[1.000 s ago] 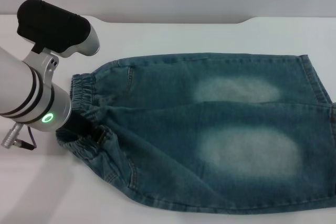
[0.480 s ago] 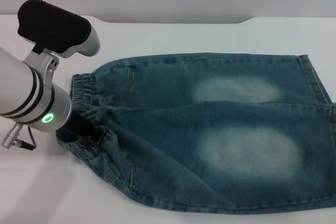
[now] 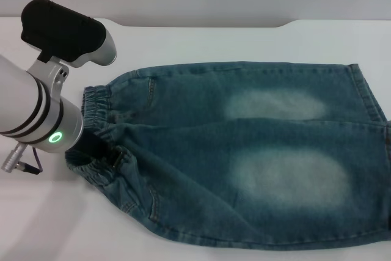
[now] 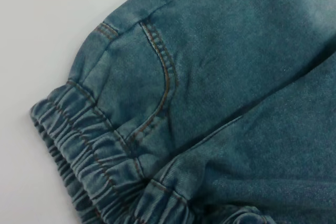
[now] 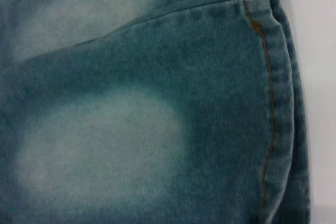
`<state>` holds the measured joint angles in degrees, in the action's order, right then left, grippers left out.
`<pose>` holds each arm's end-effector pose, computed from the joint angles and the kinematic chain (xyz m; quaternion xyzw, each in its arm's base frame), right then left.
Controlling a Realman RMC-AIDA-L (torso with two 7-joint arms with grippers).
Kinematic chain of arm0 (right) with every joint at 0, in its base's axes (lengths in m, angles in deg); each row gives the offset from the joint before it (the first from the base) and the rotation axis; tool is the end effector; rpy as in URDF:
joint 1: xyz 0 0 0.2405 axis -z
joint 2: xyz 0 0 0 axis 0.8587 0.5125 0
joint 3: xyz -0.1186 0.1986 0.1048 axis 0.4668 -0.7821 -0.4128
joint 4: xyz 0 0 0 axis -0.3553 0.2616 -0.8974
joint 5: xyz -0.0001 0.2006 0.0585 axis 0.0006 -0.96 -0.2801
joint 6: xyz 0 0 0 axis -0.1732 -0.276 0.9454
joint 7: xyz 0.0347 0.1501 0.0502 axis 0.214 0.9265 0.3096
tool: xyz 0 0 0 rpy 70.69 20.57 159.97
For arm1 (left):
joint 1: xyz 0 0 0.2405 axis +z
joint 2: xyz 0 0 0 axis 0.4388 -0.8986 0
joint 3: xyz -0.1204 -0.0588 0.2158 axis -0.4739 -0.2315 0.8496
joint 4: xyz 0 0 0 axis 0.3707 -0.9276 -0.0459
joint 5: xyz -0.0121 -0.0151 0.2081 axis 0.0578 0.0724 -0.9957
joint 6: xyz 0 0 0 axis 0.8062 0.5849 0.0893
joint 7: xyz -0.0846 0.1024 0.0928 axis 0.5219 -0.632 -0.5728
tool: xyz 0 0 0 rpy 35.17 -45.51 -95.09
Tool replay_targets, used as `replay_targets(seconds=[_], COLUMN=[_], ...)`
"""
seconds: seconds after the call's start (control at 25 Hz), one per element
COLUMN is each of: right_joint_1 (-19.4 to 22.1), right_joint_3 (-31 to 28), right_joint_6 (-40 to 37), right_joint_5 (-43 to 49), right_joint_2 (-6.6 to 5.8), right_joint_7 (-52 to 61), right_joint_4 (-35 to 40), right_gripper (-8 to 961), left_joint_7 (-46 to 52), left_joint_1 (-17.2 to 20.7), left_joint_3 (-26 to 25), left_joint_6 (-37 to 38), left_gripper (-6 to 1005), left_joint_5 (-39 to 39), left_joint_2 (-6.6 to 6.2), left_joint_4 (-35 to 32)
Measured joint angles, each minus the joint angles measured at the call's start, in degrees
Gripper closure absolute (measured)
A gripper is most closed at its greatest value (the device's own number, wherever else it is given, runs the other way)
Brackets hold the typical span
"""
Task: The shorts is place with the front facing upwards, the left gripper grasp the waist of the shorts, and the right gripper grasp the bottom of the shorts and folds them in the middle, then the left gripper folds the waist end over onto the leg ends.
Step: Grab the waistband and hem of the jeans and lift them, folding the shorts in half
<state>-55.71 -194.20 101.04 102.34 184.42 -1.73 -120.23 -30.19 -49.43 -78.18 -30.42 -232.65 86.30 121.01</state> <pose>0.3227 0.2244 0.0472 -0.6888 0.6903 0.0019 0.2213 -0.1881 0.3197 -0.0215 -0.8547 -0.4022 0.1869 0.2698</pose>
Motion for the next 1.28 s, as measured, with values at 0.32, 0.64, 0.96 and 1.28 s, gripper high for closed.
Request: replay_targets(seconds=[0.32, 0.64, 0.96, 1.28], right_joint_1=[-0.7, -1.5, -3.7, -5.5], right_joint_3=[-0.2, -1.5, -7.5, -12.4], right_joint_6=[1.1, 2.7, 2.7, -1.9], right_joint_5=[-0.5, -0.6, -0.7, -3.4], right_joint_2=[-0.04, 0.0, -0.06, -0.01], right_joint_7=[-0.4, 0.6, -0.8, -5.5], right_joint_4=[-1.7, -11.2, -14.2, -12.6], right_gripper=[767, 909, 954, 953], left_joint_7=[0.0, 0.0, -1.2, -3.0], left_joint_1=[-0.1, 0.5, 1.7, 3.5], left_joint_3=[-0.2, -1.7, -4.5, -7.0], left_joint_6=[0.7, 2.8, 4.8, 10.1], left_gripper=[915, 914, 913, 914], left_joint_5=[0.0, 0.0, -0.4, -0.2], left_joint_2=[-0.01, -0.17, -0.27, -0.28], left_joint_4=[-0.1, 0.2, 1.6, 2.4])
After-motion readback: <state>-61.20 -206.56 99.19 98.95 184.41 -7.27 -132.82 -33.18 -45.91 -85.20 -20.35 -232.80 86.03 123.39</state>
